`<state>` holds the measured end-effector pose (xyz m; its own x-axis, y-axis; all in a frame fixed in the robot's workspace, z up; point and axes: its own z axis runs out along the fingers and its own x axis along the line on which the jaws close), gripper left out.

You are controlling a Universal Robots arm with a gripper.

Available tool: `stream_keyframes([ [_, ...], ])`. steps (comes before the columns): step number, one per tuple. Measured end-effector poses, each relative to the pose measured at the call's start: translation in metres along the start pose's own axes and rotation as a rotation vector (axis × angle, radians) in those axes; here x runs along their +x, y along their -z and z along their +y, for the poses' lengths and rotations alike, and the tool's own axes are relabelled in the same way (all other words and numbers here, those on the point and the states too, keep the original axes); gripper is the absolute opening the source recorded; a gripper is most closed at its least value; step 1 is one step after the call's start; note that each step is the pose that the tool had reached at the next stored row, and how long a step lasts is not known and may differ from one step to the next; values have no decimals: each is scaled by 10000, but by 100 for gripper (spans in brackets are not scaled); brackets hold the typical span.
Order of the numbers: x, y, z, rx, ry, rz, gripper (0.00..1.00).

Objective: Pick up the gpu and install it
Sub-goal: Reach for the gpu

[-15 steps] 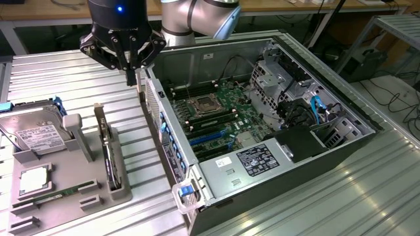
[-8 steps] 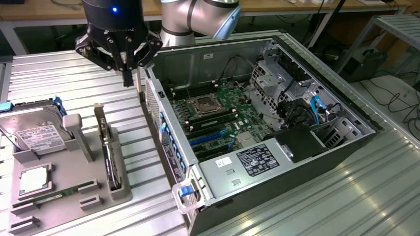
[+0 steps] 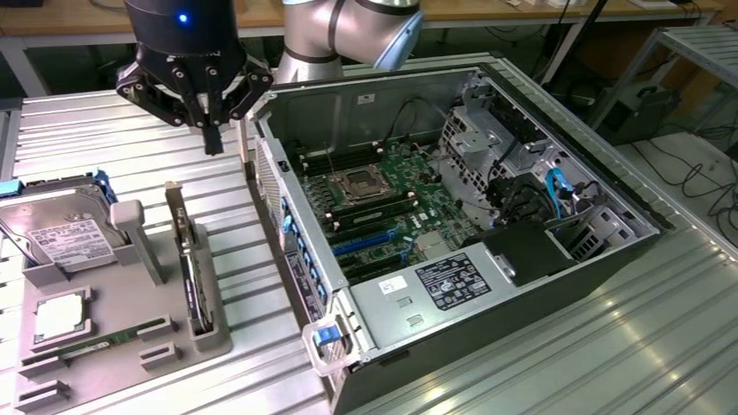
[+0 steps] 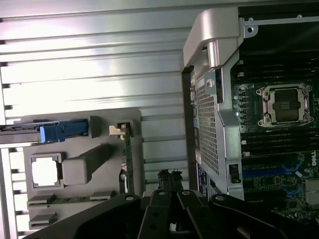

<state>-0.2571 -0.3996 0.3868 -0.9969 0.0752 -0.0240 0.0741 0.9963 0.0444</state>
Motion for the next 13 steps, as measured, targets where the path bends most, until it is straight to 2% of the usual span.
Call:
stream_keyframes([
  [13,146,1,-78,0,51,3,11],
])
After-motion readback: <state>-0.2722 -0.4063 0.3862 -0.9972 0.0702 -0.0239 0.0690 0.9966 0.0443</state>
